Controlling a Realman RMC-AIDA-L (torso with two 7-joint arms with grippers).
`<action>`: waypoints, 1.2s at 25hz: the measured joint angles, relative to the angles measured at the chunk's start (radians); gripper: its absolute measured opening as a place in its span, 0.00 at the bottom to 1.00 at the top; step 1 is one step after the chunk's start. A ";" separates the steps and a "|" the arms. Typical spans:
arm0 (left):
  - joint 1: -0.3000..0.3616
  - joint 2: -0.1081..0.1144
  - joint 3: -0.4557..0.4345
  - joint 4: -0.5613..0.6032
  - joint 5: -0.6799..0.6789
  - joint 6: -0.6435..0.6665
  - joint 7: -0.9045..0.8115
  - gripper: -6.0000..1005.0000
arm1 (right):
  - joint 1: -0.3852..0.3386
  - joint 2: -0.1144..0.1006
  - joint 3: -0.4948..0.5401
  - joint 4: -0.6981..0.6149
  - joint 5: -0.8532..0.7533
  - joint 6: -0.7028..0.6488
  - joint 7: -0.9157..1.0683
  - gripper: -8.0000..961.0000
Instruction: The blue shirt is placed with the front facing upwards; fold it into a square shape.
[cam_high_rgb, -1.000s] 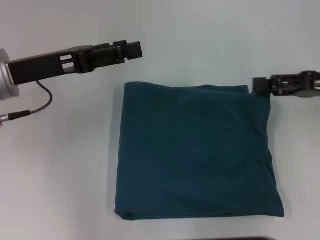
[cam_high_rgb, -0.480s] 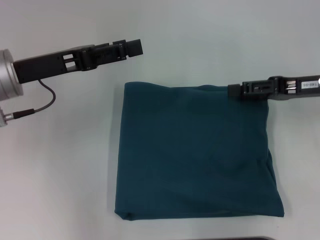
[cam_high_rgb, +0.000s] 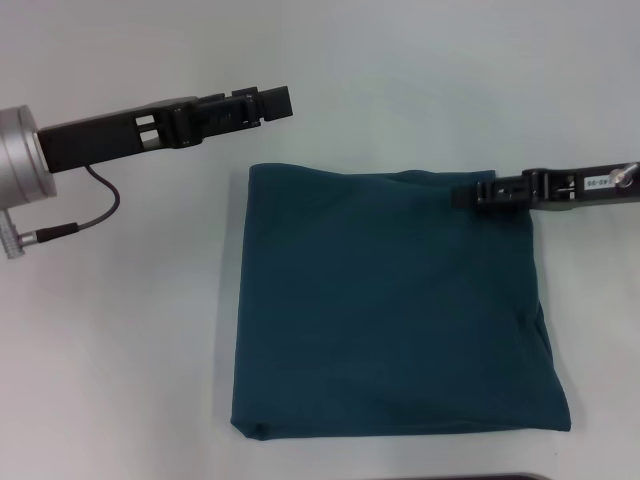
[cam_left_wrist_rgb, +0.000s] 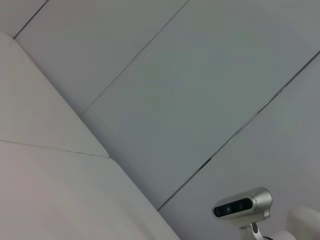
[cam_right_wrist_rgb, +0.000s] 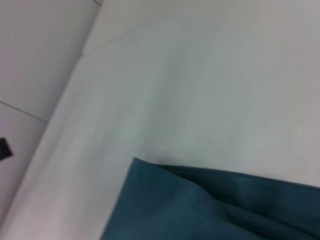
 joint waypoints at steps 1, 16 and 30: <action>0.000 -0.001 0.000 0.005 0.000 -0.003 0.001 0.96 | 0.000 0.002 -0.011 0.001 0.000 0.010 0.000 0.78; -0.003 -0.002 0.000 0.016 -0.001 -0.004 0.004 0.96 | -0.054 -0.027 0.053 -0.044 0.058 -0.053 -0.006 0.78; -0.028 -0.004 0.001 0.016 0.000 -0.001 0.004 0.96 | -0.132 -0.054 0.077 -0.044 0.054 -0.113 0.052 0.78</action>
